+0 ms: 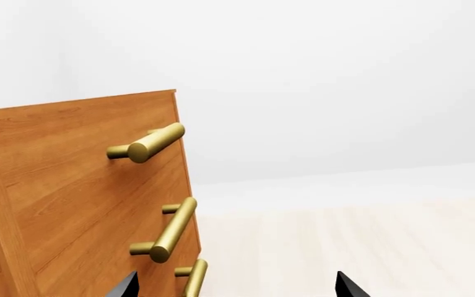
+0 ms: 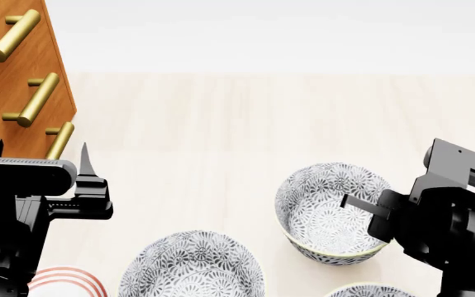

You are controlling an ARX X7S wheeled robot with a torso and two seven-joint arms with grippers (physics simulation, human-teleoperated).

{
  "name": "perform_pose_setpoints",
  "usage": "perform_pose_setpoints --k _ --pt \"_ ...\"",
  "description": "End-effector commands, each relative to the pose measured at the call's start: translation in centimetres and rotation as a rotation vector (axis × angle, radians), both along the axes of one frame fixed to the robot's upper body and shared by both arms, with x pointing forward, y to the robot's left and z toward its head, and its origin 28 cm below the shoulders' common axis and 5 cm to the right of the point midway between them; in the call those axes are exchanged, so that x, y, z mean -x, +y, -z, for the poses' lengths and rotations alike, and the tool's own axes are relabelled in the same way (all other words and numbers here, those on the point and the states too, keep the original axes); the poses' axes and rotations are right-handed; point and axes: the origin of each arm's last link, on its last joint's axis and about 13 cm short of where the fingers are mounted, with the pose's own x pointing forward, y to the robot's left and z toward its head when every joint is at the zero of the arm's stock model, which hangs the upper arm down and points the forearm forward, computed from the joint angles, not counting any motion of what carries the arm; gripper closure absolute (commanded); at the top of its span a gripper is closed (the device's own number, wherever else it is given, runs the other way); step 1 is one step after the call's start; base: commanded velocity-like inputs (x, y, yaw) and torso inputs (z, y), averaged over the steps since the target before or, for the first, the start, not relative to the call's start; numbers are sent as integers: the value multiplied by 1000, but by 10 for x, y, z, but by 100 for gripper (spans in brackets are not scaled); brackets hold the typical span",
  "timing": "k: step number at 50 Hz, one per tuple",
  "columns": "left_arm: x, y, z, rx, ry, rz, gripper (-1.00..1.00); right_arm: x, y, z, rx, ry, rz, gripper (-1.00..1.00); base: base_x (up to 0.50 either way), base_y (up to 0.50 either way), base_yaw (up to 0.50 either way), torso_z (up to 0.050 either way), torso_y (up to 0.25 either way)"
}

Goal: Stack the bowl at the front on the bowl in the middle.

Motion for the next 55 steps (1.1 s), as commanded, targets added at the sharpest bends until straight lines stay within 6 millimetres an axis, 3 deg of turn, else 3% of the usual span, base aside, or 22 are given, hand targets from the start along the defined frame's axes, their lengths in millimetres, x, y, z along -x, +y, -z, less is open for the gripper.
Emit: perform_pose_setpoints --k 1,14,24,43,55 --pt "0 0 0 5 10 7 -100 8 2 -22 5 -45 -5 100 0 0 0 0 0" --pt "1 0 1 4 21 16 -100 30 3 -56 10 -119 -19 100 0 0 0 0 0" --pt "1 1 2 14 36 21 -100 58 8 -84 -8 -212 -82 100 0 0 0 0 0" --pt "1 2 -2 26 43 23 -100 108 10 -112 -121 -339 -226 100 0 0 0 0 0" --pt "1 2 -3 26 48 24 -100 122 6 -131 -177 -398 -251 100 0 0 0 0 0"
